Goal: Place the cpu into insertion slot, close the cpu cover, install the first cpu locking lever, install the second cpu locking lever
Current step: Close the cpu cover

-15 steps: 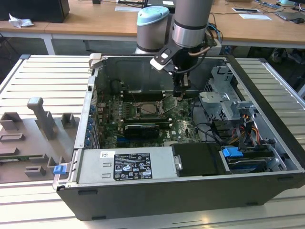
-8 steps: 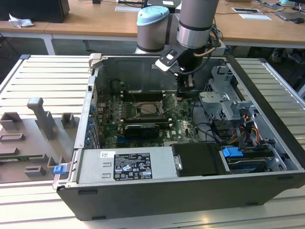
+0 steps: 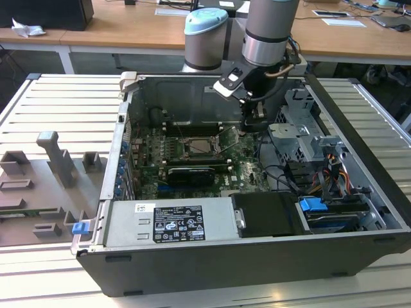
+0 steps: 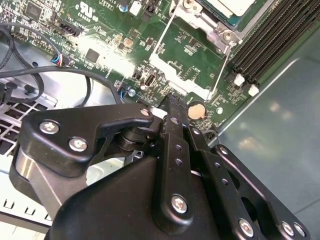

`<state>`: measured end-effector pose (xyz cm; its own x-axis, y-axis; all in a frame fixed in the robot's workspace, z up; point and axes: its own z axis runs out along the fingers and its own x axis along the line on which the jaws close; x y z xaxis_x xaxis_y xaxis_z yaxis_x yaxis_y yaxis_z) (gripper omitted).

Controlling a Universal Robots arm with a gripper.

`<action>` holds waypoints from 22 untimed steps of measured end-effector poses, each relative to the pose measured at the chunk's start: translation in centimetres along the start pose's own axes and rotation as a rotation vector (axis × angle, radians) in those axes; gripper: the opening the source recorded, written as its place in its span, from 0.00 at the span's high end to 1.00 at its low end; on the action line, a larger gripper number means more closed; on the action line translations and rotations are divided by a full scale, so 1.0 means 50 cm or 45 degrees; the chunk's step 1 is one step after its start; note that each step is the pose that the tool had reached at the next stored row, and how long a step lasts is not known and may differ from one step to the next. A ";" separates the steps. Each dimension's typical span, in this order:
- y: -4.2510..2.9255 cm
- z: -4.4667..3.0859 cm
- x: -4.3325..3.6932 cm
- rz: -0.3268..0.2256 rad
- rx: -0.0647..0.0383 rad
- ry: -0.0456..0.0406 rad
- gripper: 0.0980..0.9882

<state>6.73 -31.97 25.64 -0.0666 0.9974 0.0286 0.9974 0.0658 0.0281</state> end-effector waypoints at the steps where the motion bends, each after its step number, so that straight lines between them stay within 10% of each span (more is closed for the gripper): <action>1: 0.001 0.002 0.000 -0.004 0.000 -0.001 0.99; 13: -0.002 0.018 -0.001 -0.015 0.043 0.001 0.99; 22: -0.036 0.016 0.002 -0.015 0.050 0.001 0.99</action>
<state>4.98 -31.98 24.78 -0.0782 0.9965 0.0296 0.9969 0.0785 -0.0106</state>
